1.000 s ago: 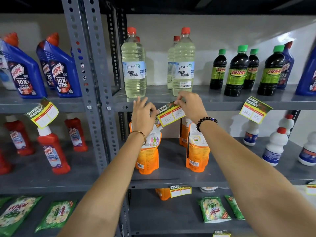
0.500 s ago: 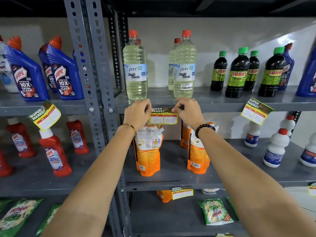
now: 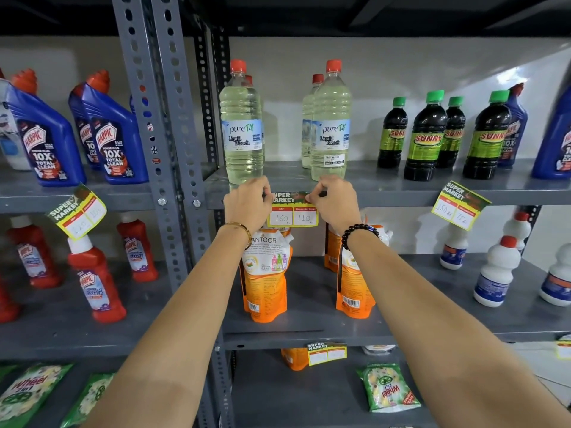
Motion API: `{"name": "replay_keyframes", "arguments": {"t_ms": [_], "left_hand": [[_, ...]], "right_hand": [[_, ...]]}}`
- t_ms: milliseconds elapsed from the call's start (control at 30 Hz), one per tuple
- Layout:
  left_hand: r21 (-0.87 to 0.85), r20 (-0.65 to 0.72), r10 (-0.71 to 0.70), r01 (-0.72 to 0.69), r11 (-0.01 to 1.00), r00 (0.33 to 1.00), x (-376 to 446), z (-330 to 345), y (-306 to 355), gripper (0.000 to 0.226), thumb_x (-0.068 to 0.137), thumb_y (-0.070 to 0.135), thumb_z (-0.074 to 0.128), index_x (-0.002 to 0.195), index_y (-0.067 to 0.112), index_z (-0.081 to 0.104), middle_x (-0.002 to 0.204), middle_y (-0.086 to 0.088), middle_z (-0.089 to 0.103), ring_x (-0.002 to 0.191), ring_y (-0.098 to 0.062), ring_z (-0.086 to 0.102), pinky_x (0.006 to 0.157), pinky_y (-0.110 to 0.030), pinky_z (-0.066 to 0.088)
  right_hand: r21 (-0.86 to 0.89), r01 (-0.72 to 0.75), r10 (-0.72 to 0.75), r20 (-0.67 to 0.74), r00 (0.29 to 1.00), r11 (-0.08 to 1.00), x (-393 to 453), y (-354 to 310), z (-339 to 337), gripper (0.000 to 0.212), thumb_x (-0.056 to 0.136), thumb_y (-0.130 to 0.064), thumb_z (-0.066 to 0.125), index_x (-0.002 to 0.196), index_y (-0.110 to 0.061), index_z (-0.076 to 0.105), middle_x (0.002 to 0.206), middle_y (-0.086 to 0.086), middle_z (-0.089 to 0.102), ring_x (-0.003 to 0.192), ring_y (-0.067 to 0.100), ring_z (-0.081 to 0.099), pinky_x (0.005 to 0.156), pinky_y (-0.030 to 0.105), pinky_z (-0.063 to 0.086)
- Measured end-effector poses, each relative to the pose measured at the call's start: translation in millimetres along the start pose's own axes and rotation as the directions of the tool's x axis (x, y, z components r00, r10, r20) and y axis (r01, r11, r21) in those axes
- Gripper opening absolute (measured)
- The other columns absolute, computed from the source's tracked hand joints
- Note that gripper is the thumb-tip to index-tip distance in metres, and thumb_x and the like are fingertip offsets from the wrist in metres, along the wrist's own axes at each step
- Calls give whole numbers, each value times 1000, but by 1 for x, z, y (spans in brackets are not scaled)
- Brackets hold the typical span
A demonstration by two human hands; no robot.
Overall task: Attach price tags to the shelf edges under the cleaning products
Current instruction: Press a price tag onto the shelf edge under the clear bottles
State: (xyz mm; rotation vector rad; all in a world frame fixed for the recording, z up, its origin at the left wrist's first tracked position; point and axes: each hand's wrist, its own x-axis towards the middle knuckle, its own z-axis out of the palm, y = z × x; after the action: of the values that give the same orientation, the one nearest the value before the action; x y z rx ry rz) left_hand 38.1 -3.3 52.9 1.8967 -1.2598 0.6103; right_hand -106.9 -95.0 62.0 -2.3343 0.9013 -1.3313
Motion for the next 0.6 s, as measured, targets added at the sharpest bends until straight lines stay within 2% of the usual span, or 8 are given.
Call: {"name": "replay_keyframes", "arguments": {"t_ms": [67,133,233,267,333,400,600], "left_hand": [[-13,-5,-18,18,1000,1000,-1,1,1,6,85,20,59,82,17,54,88,-2,65,77,-27,60,67,-32,34],[-24,8,-32,32,999,999,-1,3,2,10,86,23,59,94,19,55,99,-2,67,86,-28,62,72,-36,39],[-6,75,-41,42,999,996,1,4,2,33,86,38,59,117,26,55,131,1,58,109,-28,59,88,-44,46],[8,100,-55,55,998,993,1,5,3,40,85,44,59,121,28,55,138,2,52,116,-27,55,92,-45,45],[24,120,-85,83,996,989,2,7,5,44,82,49,60,121,29,57,143,3,46,123,-26,50,95,-46,43],[26,95,-109,107,994,989,2,10,7,40,82,47,62,116,27,62,143,2,47,123,-27,50,93,-44,44],[5,34,-144,144,990,989,3,15,9,30,80,41,66,106,26,67,139,3,52,117,-29,53,87,-43,46]], "right_hand": [[-2,-13,13,-14,1000,1000,1,2,3,12,76,-15,69,75,-8,60,88,8,63,82,23,53,93,48,45],[15,-23,23,-14,1000,1000,2,4,5,20,76,-17,70,92,-9,59,105,11,63,97,28,55,99,50,41],[-52,6,-2,74,997,999,7,4,8,41,77,-25,69,115,-14,59,137,10,50,128,29,40,114,53,18],[-79,13,-6,89,996,997,8,3,9,40,78,-28,69,115,-16,60,142,9,45,133,28,34,114,55,12],[-97,18,-11,71,997,995,8,1,11,29,79,-30,67,105,-16,67,142,11,44,135,30,31,113,56,11],[-99,4,1,43,999,995,7,1,12,24,80,-29,67,100,-16,69,141,12,46,136,32,30,113,56,11],[-124,3,-1,16,1000,992,8,1,17,23,80,-27,67,100,-17,69,143,8,45,139,33,22,114,56,8]]}}
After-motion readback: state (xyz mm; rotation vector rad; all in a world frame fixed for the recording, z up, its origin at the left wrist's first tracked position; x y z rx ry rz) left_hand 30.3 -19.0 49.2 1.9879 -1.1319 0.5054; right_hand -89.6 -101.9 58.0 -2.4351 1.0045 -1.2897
